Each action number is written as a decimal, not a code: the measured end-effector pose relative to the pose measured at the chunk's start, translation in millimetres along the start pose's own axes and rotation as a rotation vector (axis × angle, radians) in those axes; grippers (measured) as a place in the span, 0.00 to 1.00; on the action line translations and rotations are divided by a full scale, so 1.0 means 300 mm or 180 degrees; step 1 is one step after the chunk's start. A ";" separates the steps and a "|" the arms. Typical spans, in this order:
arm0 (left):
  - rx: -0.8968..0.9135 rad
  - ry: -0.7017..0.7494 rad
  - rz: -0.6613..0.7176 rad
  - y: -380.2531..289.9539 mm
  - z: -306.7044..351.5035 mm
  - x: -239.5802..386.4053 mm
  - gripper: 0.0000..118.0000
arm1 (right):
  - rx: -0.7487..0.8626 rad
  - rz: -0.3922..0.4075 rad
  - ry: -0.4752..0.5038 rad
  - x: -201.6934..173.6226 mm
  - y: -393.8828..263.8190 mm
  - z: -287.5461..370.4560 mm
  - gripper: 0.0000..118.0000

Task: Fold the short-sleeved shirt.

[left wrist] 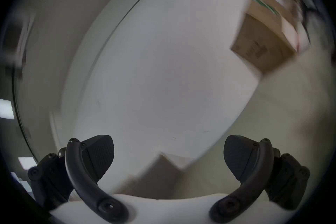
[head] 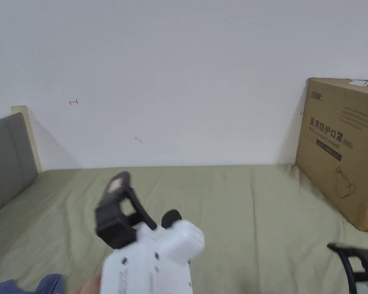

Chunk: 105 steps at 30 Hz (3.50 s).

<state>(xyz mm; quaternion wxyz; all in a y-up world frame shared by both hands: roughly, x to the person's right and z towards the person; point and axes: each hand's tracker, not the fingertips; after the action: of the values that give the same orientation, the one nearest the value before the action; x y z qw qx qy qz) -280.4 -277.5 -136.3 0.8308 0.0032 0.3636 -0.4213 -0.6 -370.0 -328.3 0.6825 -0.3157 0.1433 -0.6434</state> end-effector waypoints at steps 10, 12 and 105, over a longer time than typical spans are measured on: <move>-0.0540 -0.0508 0.2791 -0.148 -0.041 -0.187 1.00 | 0.1598 0.4792 0.0254 -0.322 -0.358 0.180 1.00; -0.0603 -0.0487 0.2782 -0.153 -0.028 -0.162 1.00 | 0.1537 0.4839 0.0286 -0.308 -0.373 0.190 1.00; -0.1943 0.0381 0.2677 -0.653 0.120 -0.653 0.00 | -0.0093 0.4954 0.0680 -0.288 -0.875 -0.085 0.00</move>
<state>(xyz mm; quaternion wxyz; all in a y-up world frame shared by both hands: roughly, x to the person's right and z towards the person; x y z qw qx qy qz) -471.0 -278.5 68.1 0.8691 -0.0692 0.4840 0.0749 -234.2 -285.6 -204.3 0.9153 -0.0699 0.3966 -0.0051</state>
